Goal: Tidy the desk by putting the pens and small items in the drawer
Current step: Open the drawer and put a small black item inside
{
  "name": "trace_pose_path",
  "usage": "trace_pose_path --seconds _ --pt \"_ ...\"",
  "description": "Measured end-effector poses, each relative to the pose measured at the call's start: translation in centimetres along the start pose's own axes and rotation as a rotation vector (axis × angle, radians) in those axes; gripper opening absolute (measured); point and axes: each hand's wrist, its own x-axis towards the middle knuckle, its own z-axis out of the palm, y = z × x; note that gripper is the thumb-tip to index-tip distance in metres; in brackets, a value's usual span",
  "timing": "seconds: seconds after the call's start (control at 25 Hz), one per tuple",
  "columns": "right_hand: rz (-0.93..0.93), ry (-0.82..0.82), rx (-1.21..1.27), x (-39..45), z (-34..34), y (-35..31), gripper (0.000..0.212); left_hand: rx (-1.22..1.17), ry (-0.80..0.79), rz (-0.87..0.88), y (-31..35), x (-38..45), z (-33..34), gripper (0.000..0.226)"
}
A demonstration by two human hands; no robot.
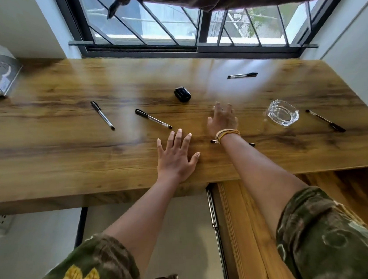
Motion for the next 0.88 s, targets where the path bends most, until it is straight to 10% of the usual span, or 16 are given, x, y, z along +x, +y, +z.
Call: trace_pose_path --seconds 0.4,0.6,0.88 --pt "0.001 -0.091 -0.064 3.0 -0.4 -0.5 0.039 -0.022 0.04 -0.001 -0.1 0.1 0.2 0.068" --pt "0.252 0.049 0.623 1.6 -1.8 -0.2 0.029 -0.048 0.038 -0.004 0.0 0.0 -0.1 0.067" --pt "0.543 -0.308 1.655 -7.7 -6.6 4.5 0.021 0.047 0.047 -0.02 0.9 -2.1 -0.1 0.056"
